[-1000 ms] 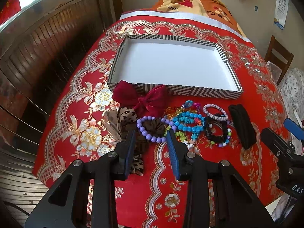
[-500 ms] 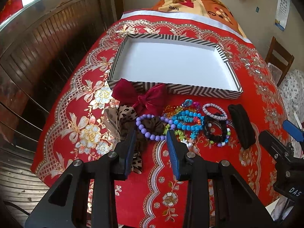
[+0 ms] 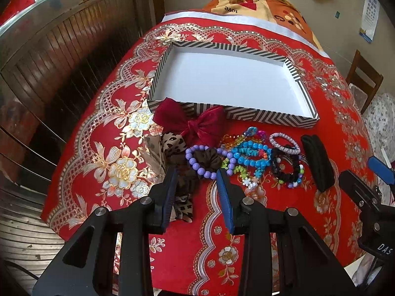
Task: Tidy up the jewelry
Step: 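Grasp the sheer beige ribbon bow with left tool while right tool grasps grey braided hair tie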
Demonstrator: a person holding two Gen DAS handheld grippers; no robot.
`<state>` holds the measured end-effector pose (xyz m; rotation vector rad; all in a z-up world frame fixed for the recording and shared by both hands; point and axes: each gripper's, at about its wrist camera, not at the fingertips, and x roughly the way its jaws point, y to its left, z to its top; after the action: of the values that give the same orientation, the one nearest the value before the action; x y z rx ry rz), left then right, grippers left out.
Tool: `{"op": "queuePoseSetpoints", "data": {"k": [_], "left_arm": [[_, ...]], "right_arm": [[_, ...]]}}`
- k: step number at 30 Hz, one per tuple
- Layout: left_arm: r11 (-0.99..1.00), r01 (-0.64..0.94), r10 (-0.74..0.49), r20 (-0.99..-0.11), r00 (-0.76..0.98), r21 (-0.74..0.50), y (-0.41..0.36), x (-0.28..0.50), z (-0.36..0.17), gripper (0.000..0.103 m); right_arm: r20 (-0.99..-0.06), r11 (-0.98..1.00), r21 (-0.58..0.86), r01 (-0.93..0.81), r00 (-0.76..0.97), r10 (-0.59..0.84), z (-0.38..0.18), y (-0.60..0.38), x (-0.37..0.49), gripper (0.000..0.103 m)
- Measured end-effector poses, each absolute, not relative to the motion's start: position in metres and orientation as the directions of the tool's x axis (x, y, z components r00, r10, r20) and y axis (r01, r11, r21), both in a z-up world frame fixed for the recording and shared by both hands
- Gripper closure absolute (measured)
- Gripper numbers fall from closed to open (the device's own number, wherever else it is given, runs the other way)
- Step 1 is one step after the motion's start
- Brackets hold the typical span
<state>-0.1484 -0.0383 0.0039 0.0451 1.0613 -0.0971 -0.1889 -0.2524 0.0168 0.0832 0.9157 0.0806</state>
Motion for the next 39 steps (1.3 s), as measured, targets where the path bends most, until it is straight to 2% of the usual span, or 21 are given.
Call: {"op": "queuePoseSetpoints", "data": {"k": [6, 15, 17, 22, 30, 32, 36, 39], "left_arm": [[0.995, 0.061, -0.095, -0.881, 0.463, -0.075, -0.01, -0.141, 0.007, 0.071], [0.985, 0.021, -0.166, -0.904, 0.393, -0.172, 0.024, -0.131, -0.002, 0.07], [0.981, 0.017, -0.187, -0.907, 0.378, -0.195, 0.029, -0.128, -0.004, 0.066], [0.985, 0.054, -0.173, -0.896, 0.408, -0.165, 0.026, -0.12, 0.001, 0.066], [0.972, 0.099, -0.231, -0.926, 0.297, -0.211, 0.027, -0.098, -0.03, 0.066], [0.971, 0.109, -0.234, -0.934, 0.268, -0.212, 0.025, -0.095, -0.04, 0.066], [0.969, 0.112, -0.24, -0.946, 0.218, -0.22, 0.022, -0.088, -0.058, 0.066], [0.968, 0.121, -0.239, -0.95, 0.201, -0.218, 0.02, -0.083, -0.065, 0.066]], "right_arm": [[-0.791, 0.992, 0.113, -0.048, 0.599, 0.12, 0.013, -0.249, -0.188, 0.003], [-0.791, 0.986, 0.141, -0.087, 0.59, 0.165, 0.006, -0.248, -0.176, 0.013], [-0.791, 0.985, 0.145, -0.093, 0.587, 0.172, 0.004, -0.249, -0.172, 0.019], [-0.8, 0.976, 0.189, -0.109, 0.56, 0.218, -0.004, -0.248, -0.158, 0.032], [-0.817, 0.976, 0.175, -0.129, 0.534, 0.217, -0.02, -0.237, -0.14, 0.034], [-0.827, 0.977, 0.179, -0.118, 0.52, 0.215, -0.028, -0.241, -0.13, 0.042], [-0.855, 0.982, 0.155, -0.107, 0.485, 0.187, -0.043, -0.247, -0.106, 0.048], [-0.871, 0.986, 0.124, -0.113, 0.464, 0.163, -0.051, -0.249, -0.09, 0.056]]}}
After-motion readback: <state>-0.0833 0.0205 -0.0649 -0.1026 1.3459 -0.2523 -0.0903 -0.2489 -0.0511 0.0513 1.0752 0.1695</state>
